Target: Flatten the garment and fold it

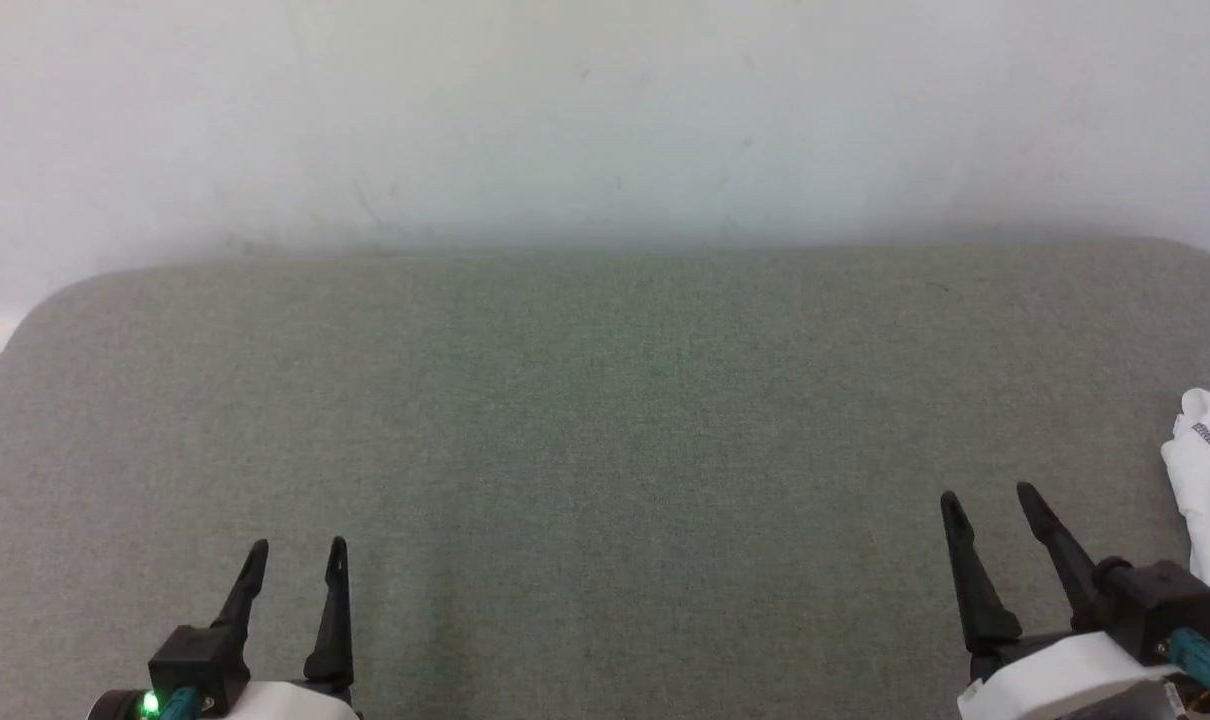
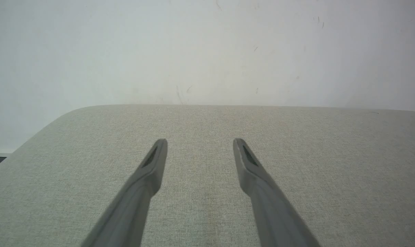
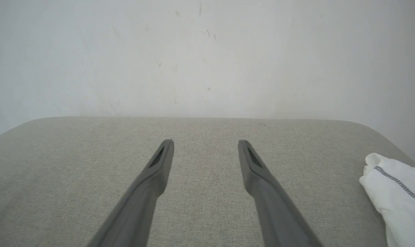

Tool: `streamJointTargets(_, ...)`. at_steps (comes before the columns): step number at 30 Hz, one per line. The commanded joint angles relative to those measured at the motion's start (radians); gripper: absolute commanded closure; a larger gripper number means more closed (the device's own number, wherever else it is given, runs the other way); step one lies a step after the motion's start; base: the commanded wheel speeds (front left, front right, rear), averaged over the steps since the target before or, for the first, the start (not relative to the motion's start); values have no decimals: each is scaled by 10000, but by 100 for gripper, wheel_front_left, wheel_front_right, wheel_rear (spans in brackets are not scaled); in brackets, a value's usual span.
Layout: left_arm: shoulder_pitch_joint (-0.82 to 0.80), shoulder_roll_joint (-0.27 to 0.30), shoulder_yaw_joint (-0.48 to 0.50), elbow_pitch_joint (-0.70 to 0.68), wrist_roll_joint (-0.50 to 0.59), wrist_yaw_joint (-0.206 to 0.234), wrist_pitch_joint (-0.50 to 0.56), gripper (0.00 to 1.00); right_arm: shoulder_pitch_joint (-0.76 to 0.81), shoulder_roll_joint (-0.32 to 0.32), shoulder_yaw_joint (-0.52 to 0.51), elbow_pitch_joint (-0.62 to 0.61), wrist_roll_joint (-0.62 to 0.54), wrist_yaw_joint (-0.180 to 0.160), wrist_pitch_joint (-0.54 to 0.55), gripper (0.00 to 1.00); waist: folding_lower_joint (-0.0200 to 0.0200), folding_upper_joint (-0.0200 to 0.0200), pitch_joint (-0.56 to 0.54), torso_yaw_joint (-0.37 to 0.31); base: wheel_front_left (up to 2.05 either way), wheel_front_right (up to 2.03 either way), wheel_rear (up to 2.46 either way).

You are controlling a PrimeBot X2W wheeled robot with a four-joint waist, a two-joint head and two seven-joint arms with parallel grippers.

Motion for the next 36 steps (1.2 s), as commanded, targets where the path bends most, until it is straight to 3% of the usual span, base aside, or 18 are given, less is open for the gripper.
streamJointTargets(1, 100, 37, 9, 59, 93, -103, -47, 0, 192, 69, -42, -148, -79, -19, 74, 0, 2, 0, -175, 106, 0, 0, 0)
streamJointTargets(3, 105, 31, -36, 113, 98, -142, -47, 0, 258, 93, -64, -221, -138, -19, 138, 0, 2, 0, -185, 116, 0, 0, 0)
streamJointTargets(4, 9, -1, -43, 98, 74, -83, 3, 100, 186, 69, -34, -162, -77, 0, 131, 100, 2, 0, -173, 102, 0, 0, 0)
streamJointTargets(36, -185, -163, -153, -296, 350, 99, 592, 100, -134, 98, -3, -22, -394, -4, 303, 100, 2, 0, -138, 33, 0, 0, 0)
